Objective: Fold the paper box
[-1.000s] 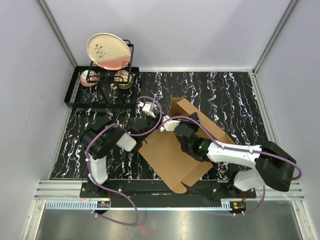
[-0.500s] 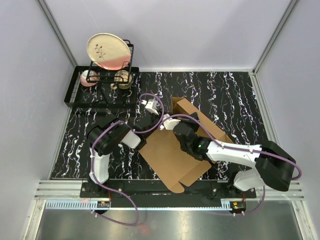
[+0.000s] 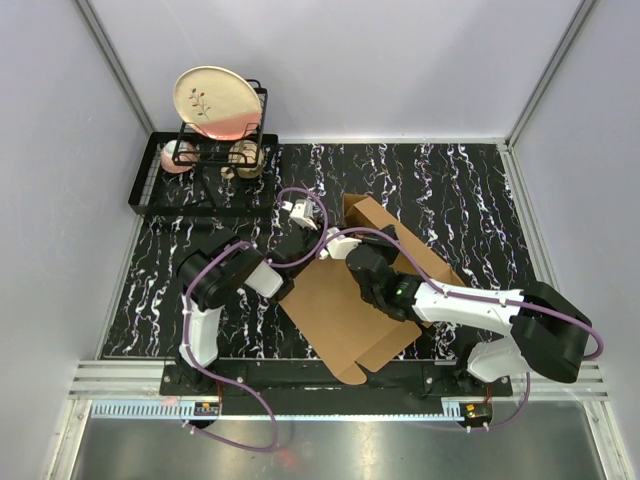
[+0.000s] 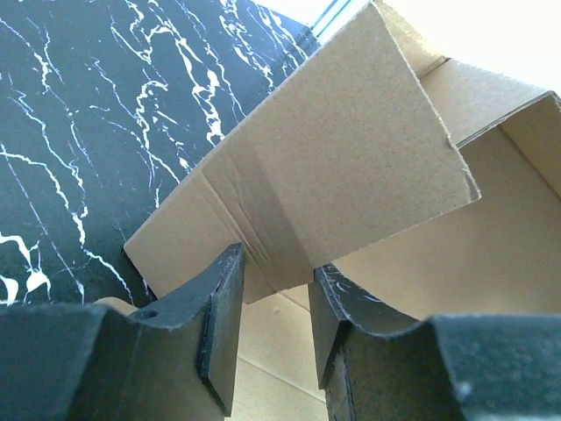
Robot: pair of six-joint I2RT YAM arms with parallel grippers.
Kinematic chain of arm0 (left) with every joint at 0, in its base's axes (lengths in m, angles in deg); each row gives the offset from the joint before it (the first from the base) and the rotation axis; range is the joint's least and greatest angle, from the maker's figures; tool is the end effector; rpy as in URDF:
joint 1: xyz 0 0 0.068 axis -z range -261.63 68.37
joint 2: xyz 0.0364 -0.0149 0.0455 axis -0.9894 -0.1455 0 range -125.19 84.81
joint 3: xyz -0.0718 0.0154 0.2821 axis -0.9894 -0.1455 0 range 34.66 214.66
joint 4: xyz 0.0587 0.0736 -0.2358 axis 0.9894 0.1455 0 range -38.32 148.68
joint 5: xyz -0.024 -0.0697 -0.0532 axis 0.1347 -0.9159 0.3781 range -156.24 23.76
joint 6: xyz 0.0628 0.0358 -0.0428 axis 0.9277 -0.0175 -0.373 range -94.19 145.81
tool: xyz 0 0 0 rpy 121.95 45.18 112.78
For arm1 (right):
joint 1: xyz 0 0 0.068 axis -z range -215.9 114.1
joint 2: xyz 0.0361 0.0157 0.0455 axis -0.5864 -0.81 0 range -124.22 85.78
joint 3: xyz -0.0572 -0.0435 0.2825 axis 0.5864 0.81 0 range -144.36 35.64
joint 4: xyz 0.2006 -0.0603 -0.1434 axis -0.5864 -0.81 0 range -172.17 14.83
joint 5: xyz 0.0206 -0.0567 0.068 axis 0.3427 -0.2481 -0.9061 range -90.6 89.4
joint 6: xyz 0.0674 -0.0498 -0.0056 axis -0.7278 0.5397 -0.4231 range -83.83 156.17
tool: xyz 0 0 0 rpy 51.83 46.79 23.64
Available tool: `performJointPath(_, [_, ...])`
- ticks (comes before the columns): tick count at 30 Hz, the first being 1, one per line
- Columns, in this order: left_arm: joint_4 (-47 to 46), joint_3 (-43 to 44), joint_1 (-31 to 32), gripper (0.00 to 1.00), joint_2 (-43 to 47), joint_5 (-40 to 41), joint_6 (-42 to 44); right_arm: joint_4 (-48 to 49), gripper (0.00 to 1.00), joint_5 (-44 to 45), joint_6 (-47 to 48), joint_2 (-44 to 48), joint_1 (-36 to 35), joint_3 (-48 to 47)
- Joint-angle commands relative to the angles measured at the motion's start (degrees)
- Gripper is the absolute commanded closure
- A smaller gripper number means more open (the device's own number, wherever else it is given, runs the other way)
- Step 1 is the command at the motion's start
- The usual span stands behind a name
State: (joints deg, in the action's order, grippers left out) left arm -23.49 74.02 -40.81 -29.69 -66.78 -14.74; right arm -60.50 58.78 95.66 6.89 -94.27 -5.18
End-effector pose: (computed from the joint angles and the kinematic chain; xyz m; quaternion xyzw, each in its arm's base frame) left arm 0.3051 -0.2646 0.1578 0.0050 0.7069 -0.4637 0.5342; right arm 0.2066 0.2147 0.2483 -0.4816 0.6077 -0.4186 0.4729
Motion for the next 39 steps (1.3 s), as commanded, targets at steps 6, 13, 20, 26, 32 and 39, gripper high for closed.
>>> performJointPath(6, [-15.6, -7.3, 1.4, 0.83, 5.5, -0.5, 2.6, -0.3, 0.94, -1.7, -2.6, 0.4, 0.0, -1.4])
performJointPath(13, [-16.0, -7.9, 1.4, 0.85, 6.4, -1.8, 1.1, -0.3, 0.94, -1.4, -2.9, -0.2, 0.0, -1.8])
performJointPath(20, [-14.6, -11.0, 1.2, 0.22, 10.3, 4.3, 4.2, -1.1, 0.95, -1.4, -4.1, -0.4, 0.1, -2.3])
performJointPath(26, [-14.2, -12.5, 1.0, 0.01, 11.7, 7.2, 6.4, -5.5, 0.95, -2.0, -8.4, 1.0, 0.7, -4.4])
performJointPath(32, [-14.2, -13.7, 0.9, 0.02, 10.2, 6.3, 5.8, -13.6, 0.96, -3.1, -13.9, 2.8, 1.3, -7.4])
performJointPath(39, [-14.1, -13.6, 0.9, 0.03, 8.9, 6.3, 5.8, -22.0, 0.96, -5.1, -16.9, 4.5, 1.6, -10.7])
